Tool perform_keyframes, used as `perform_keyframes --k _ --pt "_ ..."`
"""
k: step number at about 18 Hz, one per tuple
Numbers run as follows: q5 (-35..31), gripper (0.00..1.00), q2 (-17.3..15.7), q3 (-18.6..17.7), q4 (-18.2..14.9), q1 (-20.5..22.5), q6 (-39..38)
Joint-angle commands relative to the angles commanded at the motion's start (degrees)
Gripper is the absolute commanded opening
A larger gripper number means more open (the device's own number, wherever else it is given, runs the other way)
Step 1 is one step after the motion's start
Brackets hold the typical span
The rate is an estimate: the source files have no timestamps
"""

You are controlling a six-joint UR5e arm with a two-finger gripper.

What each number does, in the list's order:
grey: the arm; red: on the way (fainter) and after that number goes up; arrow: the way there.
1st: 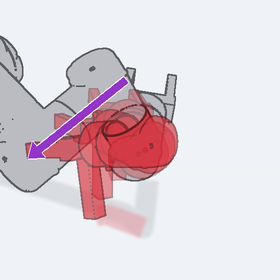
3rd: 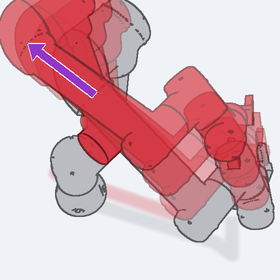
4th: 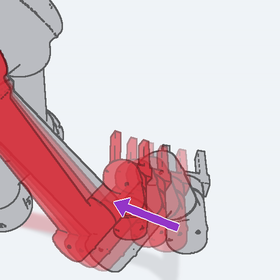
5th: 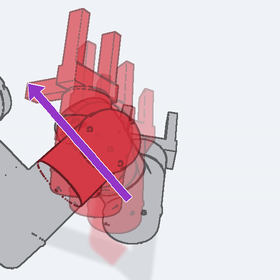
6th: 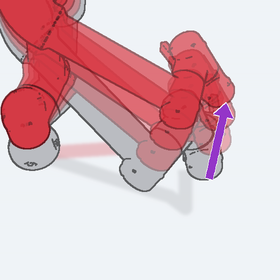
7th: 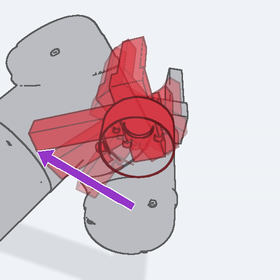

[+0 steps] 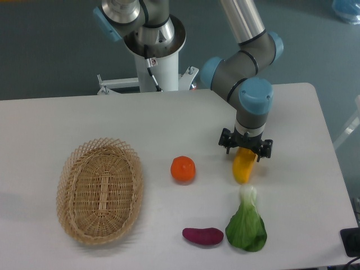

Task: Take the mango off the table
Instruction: 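Close the gripper around the yellow mango, then lift the grasped mango up off the table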

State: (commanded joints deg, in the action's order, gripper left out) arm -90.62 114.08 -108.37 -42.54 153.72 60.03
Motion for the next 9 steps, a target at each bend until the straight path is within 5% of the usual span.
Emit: perform_keyframes --k 1,5,9 --pt "0.0 0.6 -0.1 0.2 0.0 -0.1 0.0" --pt "0.1 0.47 -0.5 0.6 -0.1 0.0 0.0" --pt "0.5 0.47 -2.8 1.1 -0.1 0.0 0.0"
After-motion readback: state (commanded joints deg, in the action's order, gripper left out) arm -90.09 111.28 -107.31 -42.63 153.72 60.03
